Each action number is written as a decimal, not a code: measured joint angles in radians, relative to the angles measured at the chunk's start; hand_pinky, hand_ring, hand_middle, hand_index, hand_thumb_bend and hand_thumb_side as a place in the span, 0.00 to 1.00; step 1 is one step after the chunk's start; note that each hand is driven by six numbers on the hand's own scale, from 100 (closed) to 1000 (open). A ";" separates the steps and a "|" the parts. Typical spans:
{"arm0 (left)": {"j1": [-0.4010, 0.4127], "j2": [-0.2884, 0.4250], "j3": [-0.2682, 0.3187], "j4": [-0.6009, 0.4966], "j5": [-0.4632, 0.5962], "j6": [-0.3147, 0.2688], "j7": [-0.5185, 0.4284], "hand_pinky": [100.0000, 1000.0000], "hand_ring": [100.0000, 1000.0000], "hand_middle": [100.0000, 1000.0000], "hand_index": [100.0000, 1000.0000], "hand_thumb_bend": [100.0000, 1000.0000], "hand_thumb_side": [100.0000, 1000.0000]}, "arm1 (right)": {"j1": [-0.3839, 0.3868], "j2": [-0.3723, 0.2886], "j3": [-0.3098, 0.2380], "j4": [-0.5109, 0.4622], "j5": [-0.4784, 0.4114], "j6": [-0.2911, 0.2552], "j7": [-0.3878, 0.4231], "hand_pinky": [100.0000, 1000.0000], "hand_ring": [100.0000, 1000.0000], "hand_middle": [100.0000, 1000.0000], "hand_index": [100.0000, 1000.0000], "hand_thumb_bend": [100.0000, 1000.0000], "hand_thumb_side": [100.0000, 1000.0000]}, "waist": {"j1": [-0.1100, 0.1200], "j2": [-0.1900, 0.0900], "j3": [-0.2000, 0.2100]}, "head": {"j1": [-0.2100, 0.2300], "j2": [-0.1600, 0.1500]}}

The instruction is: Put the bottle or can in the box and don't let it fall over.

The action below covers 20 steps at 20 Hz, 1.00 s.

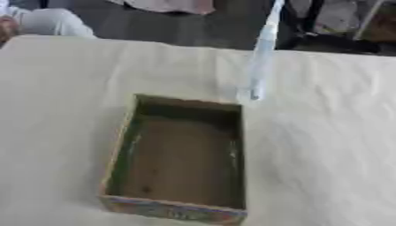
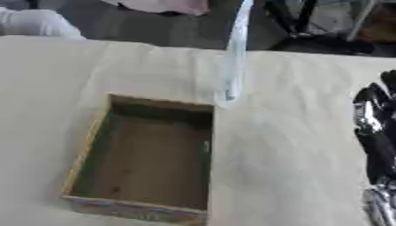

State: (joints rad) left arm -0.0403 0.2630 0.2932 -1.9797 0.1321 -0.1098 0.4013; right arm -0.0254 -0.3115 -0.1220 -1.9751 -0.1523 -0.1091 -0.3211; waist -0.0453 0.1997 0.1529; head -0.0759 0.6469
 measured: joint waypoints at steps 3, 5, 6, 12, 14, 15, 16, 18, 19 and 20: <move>0.000 0.000 0.000 0.000 0.000 0.000 0.000 1.00 0.76 0.82 0.72 0.60 0.39 | -0.002 0.001 0.000 0.000 0.001 0.001 0.001 1.00 1.00 1.00 1.00 0.00 0.41 | 0.000 0.005 0.000 | -0.013 0.000; 0.000 0.000 0.000 0.000 0.000 0.000 0.000 1.00 0.76 0.82 0.72 0.60 0.39 | -0.008 0.002 0.000 0.000 0.003 0.003 0.002 1.00 1.00 1.00 1.00 0.00 0.41 | 0.002 0.008 0.000 | -0.025 0.000; 0.000 0.000 0.000 0.000 0.000 0.000 0.000 1.00 0.76 0.82 0.72 0.60 0.39 | -0.009 0.002 0.000 0.000 0.003 0.003 0.003 1.00 1.00 1.00 1.00 0.00 0.41 | 0.003 0.010 0.000 | -0.032 0.000; 0.000 0.000 0.000 0.000 0.000 0.000 0.000 1.00 0.76 0.82 0.72 0.60 0.39 | -0.018 0.005 0.000 0.000 0.006 0.012 0.004 1.00 1.00 1.00 1.00 0.00 0.41 | 0.011 0.018 -0.001 | -0.051 0.011; 0.000 0.000 0.000 0.000 0.000 0.000 0.000 1.00 0.76 0.82 0.72 0.60 0.39 | -0.019 0.005 0.000 0.000 0.006 0.013 0.004 1.00 1.00 1.00 1.00 0.00 0.41 | 0.014 0.020 -0.001 | -0.052 0.018; 0.000 0.000 0.000 0.000 0.000 0.000 0.000 1.00 0.76 0.82 0.72 0.60 0.39 | -0.020 0.005 0.001 0.000 0.006 0.014 0.004 1.00 1.00 1.00 1.00 0.00 0.41 | 0.015 0.023 -0.001 | -0.052 0.020; 0.000 0.000 0.000 0.000 0.000 0.000 0.000 1.00 0.76 0.82 0.72 0.60 0.39 | -0.024 0.005 0.001 0.000 0.007 0.014 0.005 1.00 1.00 1.00 1.00 0.00 0.41 | 0.017 0.025 -0.001 | -0.053 0.023; 0.001 -0.001 0.000 0.000 0.000 0.000 0.000 1.00 0.76 0.82 0.72 0.60 0.40 | -0.028 0.005 0.001 0.000 0.007 0.015 0.005 1.00 1.00 1.00 1.00 0.00 0.41 | 0.020 0.028 0.000 | -0.053 0.027; 0.001 -0.001 0.000 0.000 0.000 0.000 0.000 1.00 0.76 0.82 0.72 0.60 0.40 | -0.028 0.005 0.002 0.000 0.007 0.017 0.006 1.00 1.00 1.00 1.00 0.00 0.41 | 0.020 0.030 0.000 | -0.053 0.028; 0.001 -0.001 0.000 0.000 0.000 0.000 0.000 1.00 0.76 0.82 0.72 0.60 0.40 | -0.029 0.005 0.003 0.000 0.007 0.018 0.006 1.00 1.00 1.00 1.00 0.00 0.41 | 0.021 0.031 0.000 | -0.053 0.028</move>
State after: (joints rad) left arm -0.0397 0.2621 0.2932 -1.9797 0.1321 -0.1097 0.4014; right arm -0.0545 -0.3066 -0.1190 -1.9751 -0.1451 -0.0913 -0.3150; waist -0.0246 0.2306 0.1531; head -0.1284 0.6745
